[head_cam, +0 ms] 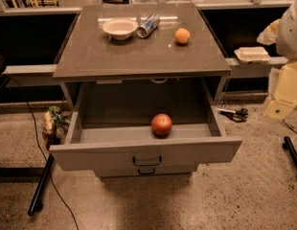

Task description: Pick apple from top drawer and place on counter

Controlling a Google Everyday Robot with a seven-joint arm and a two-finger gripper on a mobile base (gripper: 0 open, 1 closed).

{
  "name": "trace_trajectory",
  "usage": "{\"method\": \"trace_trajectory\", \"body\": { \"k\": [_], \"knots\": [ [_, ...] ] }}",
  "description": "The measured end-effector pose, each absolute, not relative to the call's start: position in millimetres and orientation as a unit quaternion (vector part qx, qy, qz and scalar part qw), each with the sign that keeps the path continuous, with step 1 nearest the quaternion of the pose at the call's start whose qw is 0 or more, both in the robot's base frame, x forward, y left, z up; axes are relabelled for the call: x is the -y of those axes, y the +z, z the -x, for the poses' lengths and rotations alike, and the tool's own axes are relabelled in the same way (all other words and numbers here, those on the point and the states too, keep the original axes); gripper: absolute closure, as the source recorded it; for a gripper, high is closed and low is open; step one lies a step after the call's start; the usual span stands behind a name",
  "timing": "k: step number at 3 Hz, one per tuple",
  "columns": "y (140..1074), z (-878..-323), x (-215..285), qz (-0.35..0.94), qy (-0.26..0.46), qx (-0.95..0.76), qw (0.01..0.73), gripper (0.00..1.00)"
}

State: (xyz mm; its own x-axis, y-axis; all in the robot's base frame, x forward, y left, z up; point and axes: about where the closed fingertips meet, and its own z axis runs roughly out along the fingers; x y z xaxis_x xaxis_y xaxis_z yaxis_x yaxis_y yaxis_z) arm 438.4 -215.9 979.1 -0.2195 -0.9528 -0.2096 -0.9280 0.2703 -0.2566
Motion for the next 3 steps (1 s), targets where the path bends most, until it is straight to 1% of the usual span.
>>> {"method": "trace_trajectory", "body": {
  "k": [1, 2, 3],
  "knots": [
    [975.9, -441.9, 215.0, 0.600, -0.042, -0.782, 0.164, 0.00],
    [932.9, -451.6, 215.1, 0.561, -0.001, -0.810, 0.169, 0.00],
    [871.0, -472.8, 203.1, 0.503, 0.056, -0.839, 0.199, 0.00]
  ]
}}
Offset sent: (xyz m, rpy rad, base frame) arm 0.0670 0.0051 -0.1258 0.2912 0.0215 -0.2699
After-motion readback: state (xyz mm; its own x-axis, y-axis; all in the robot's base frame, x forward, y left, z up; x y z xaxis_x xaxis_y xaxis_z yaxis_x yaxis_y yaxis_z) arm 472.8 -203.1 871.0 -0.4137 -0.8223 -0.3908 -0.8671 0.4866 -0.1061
